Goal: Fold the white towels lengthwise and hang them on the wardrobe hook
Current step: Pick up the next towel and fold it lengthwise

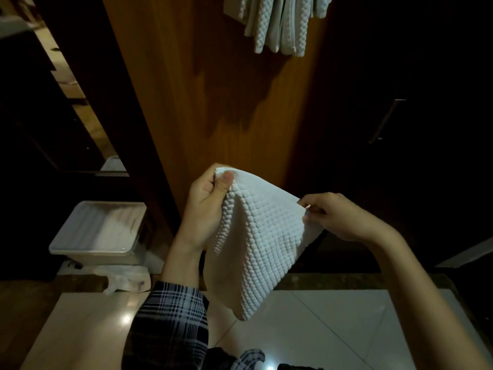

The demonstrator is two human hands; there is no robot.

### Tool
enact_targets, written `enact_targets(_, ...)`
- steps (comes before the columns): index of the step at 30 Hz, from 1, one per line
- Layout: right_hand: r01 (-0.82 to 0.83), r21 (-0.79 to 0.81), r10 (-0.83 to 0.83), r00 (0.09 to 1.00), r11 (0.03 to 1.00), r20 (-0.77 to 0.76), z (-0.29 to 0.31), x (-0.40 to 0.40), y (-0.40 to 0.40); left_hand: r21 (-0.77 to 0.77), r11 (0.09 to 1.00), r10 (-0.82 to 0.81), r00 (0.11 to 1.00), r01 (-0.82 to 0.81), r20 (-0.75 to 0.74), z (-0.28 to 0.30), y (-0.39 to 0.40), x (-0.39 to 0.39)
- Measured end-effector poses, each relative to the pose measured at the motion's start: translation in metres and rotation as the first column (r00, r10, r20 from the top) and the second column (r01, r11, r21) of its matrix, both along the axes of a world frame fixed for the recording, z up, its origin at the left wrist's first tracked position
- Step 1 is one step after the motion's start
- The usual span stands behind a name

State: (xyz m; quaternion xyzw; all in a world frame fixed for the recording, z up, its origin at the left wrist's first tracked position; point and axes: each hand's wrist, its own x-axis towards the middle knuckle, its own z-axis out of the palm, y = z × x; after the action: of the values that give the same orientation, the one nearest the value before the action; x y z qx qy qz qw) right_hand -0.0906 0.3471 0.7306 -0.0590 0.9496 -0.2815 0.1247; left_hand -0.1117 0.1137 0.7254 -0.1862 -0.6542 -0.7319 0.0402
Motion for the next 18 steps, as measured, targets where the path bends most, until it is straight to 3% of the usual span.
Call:
enact_targets(4,0.149,0.050,-0.145,0.986,0.988,-0.085,-0.008,-0.010,-0.002,-0.036,0.996,0.086,0.996,-0.084,0.038,-0.006,0.000,-0.004)
enact_targets(7,0.241,0.221,-0.181,0.948,0.945,-0.263,-0.012,-0.016,-0.006,-0.091,0.987,0.135,0.989,-0.129,0.065,-0.011,-0.004,-0.006)
enact_targets(10,0.409,0.363,-0.204,0.850,0.837,-0.486,-0.009,-0.019,0.000,-0.311,0.931,0.190,0.981,-0.189,-0.026,-0.020,-0.011,-0.009)
enact_targets(14,0.543,0.285,-0.220,0.685,0.790,-0.695,-0.006,-0.013,-0.004,-0.371,0.895,0.211,0.967,-0.249,-0.139,-0.018,-0.016,-0.012)
enact_targets(18,0.540,0.312,-0.217,0.704,0.782,-0.676,-0.014,-0.015,-0.009,-0.425,0.867,0.269,0.962,-0.261,-0.042,-0.027,-0.015,-0.014)
